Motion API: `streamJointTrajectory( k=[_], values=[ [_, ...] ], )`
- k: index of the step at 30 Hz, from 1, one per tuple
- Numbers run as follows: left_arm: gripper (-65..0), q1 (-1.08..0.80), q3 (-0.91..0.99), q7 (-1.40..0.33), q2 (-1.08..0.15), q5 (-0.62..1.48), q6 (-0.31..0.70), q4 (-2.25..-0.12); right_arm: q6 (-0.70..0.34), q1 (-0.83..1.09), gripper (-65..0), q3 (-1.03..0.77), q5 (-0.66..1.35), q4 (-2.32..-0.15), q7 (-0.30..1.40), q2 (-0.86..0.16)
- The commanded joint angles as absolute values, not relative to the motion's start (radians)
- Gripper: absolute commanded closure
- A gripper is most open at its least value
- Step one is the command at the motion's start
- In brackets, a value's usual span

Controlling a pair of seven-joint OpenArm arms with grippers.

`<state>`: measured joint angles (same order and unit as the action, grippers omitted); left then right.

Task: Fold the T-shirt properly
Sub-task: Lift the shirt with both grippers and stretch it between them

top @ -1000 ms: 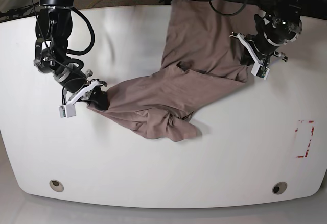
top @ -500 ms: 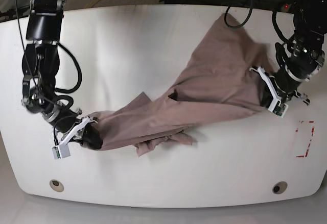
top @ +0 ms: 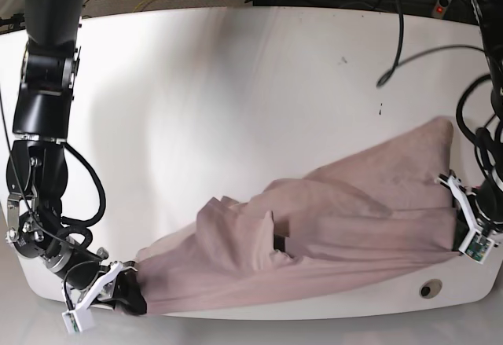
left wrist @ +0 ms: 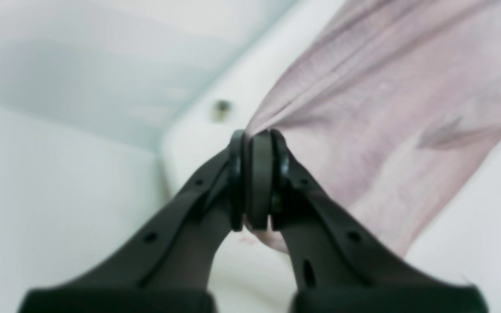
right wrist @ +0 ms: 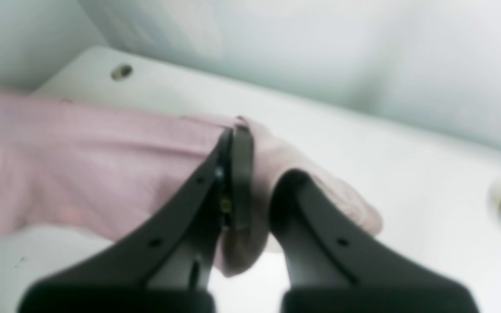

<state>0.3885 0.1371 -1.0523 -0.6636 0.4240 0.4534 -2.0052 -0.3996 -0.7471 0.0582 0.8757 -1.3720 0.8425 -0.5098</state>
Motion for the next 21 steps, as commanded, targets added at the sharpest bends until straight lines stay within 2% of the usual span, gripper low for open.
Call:
streamJointTrajectory(
  k=[1, 6, 12, 15, 21],
  values=[
    [-0.4, 0.492, 0.153, -1.112, -0.685, 0.412, 0.450, -2.012, -0.395, -0.832, 0.0, 0.067, 0.888, -1.362, 0.808, -0.539],
    [-0.4, 0.708, 0.153, -1.222, -0.685, 0.415, 0.453, -2.011, -0.395, -0.970, 0.0, 0.128, 0.888, -1.342, 0.808, -0.552],
    [-0.4, 0.840, 0.150, -1.328, -0.679, 0.415, 0.503, -2.012, -0.395, -1.036, 0.0, 0.131, 0.888, -1.346, 0.843, -0.553],
    [-0.4, 0.837, 0.142, -1.362, -0.677, 0.415, 0.529, -2.012, -0.409, -1.040, 0.0, 0.130, 0.888, -1.346, 0.872, -0.553],
    [-0.4, 0.702, 0.124, -1.368, -0.676, 0.417, 0.568, -2.014, -0.458, -0.928, 0.0, 0.125, 0.911, -1.366, 0.877, -0.555]
  ],
)
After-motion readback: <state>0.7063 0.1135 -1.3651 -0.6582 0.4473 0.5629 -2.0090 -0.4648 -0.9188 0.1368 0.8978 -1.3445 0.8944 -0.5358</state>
